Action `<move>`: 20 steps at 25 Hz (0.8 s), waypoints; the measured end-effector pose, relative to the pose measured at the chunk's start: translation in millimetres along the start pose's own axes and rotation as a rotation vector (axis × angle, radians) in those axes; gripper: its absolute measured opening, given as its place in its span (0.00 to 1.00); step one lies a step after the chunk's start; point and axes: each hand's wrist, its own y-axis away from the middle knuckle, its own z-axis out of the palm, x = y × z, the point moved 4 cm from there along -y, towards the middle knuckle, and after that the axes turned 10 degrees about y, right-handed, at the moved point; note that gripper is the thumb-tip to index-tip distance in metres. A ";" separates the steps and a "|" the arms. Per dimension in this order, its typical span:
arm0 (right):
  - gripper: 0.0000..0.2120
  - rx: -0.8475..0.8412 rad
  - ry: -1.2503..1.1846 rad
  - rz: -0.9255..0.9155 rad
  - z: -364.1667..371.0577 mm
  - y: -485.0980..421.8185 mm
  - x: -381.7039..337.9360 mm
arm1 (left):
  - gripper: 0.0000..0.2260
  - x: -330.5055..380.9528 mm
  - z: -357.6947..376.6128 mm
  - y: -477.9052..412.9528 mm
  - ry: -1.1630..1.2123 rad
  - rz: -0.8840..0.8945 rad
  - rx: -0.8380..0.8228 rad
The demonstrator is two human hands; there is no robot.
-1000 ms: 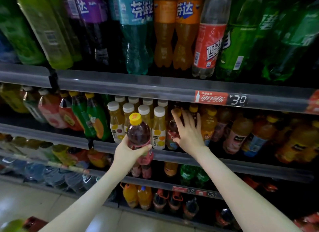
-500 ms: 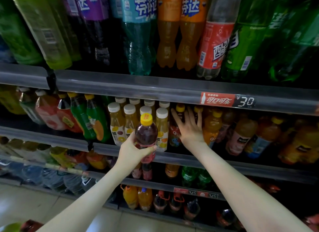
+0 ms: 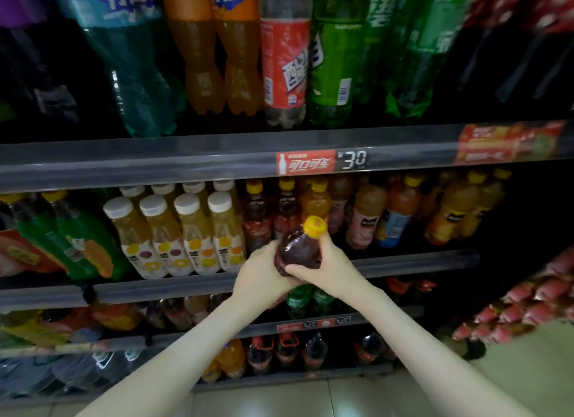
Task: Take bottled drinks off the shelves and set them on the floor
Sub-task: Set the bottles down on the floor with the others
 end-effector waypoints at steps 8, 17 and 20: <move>0.32 0.435 -0.072 0.247 -79.3 40.1 56.4 | 0.31 62.9 45.6 -53.0 -0.574 0.569 0.038; 0.33 0.684 -0.112 0.328 -133.9 72.2 92.9 | 0.32 53.7 82.8 -65.7 -0.944 0.484 0.048; 0.34 0.784 -0.125 0.338 -145.9 79.8 105.7 | 0.33 69.1 101.7 -59.9 -0.885 0.583 0.005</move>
